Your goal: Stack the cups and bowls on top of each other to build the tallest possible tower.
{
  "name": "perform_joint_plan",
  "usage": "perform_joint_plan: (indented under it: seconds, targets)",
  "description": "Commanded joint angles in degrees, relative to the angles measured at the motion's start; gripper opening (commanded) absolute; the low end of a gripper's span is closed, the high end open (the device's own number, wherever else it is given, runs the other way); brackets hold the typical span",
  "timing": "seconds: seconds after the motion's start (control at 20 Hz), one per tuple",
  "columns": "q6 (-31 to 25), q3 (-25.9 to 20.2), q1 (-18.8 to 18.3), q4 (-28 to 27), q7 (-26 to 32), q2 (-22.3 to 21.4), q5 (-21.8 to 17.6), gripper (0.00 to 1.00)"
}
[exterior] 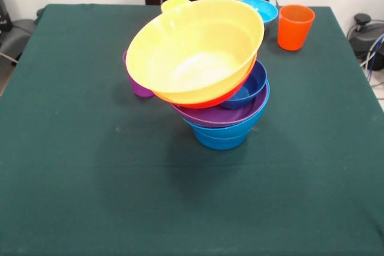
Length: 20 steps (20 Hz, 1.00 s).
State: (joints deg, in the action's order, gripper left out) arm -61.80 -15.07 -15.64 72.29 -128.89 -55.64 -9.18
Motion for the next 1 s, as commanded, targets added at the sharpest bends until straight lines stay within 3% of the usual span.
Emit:
perform_joint_plan:
  seconds: [0.05,0.65,1.0]
  targets:
    - [3.14,0.45,2.36,12.53,0.76,2.21,-2.71,1.00]
    - [15.52,3.51,4.06,19.69,-3.63,4.42,-4.67,1.00]
    - [18.73,5.55,5.87,22.75,-6.20,3.94,-3.81,1.00]
